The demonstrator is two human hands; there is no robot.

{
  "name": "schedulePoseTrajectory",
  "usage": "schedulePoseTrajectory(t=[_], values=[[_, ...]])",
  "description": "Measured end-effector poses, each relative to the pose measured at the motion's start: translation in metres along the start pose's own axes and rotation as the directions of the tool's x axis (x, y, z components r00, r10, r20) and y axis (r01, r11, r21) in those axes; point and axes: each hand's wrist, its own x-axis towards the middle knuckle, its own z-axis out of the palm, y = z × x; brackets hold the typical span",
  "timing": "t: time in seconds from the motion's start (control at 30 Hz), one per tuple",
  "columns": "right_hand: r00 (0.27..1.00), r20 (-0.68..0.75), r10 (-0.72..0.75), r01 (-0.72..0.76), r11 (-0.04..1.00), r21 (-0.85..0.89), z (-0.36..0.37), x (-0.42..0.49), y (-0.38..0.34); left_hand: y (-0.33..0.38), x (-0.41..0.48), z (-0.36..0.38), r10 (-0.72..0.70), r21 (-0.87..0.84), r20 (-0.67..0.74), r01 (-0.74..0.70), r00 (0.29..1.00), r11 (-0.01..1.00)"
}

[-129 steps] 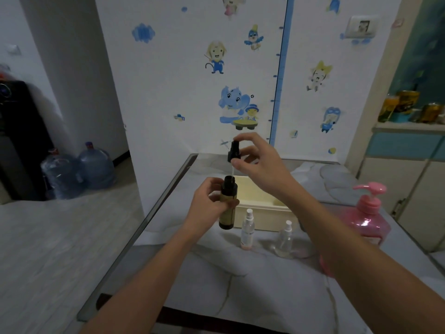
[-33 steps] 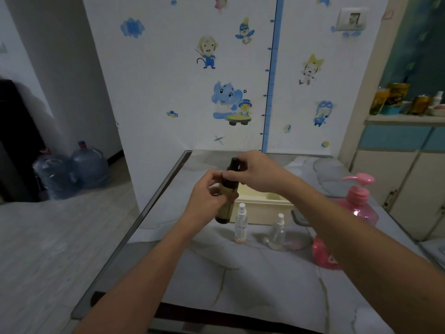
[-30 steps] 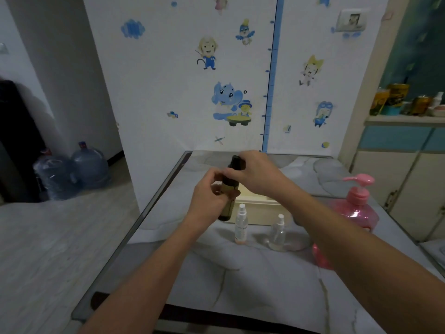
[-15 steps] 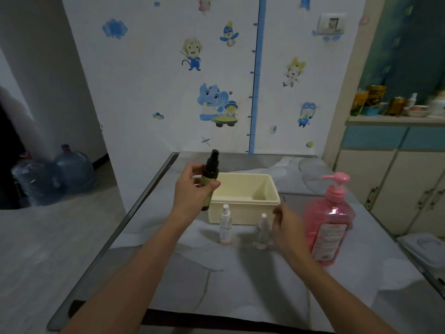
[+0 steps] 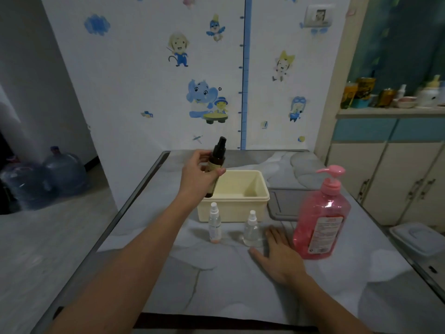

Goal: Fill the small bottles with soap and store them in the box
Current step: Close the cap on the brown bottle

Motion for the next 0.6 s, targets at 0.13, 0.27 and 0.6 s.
schedulePoseTrajectory(t=[0.13,0.27,0.6], values=[[1.0,-0.015,-0.005,0.005,0.999,-0.042,0.005,0.003,0.003,-0.003,0.003,0.012,-0.022,-0.01,0.031,0.022,0.999,1.0],[1.0,-0.027,-0.017,0.015,0.999,-0.039,0.006,0.003,0.004,-0.006,0.009,0.024,-0.052,-0.018,0.05,0.053,0.997,0.998],[0.997,-0.071,-0.026,0.023,0.998,-0.051,0.009,0.002,0.003,-0.03,0.036,0.069,-0.19,0.113,0.134,0.176,0.972,0.978]])
